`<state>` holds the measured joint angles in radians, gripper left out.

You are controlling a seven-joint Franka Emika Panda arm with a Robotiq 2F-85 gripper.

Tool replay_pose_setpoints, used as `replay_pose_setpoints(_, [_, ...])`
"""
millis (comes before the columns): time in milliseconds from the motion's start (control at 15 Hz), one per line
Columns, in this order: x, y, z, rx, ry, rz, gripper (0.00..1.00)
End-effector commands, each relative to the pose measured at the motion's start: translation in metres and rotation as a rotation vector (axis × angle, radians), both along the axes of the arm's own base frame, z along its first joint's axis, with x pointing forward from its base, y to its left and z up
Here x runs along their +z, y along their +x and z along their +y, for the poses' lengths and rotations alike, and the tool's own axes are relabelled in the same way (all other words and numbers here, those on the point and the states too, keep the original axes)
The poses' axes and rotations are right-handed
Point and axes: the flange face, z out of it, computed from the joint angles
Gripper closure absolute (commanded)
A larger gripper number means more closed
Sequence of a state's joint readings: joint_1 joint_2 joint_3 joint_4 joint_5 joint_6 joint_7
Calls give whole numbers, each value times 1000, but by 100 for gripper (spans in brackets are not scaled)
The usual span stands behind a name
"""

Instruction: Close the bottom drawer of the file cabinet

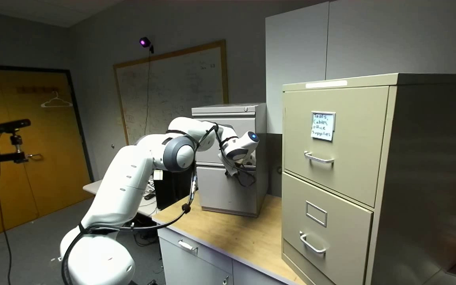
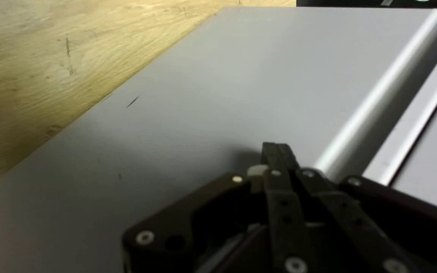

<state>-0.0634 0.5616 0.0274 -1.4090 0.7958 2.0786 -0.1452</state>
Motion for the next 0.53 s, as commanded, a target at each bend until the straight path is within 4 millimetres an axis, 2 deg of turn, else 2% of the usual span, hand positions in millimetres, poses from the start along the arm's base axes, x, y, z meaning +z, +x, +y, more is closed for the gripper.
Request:
replay_pose_setpoints(0, [16,23,-2,-37,35,-36,100])
replay_pose_setpoints(467, [19,20,-6,-6,24,-29,100])
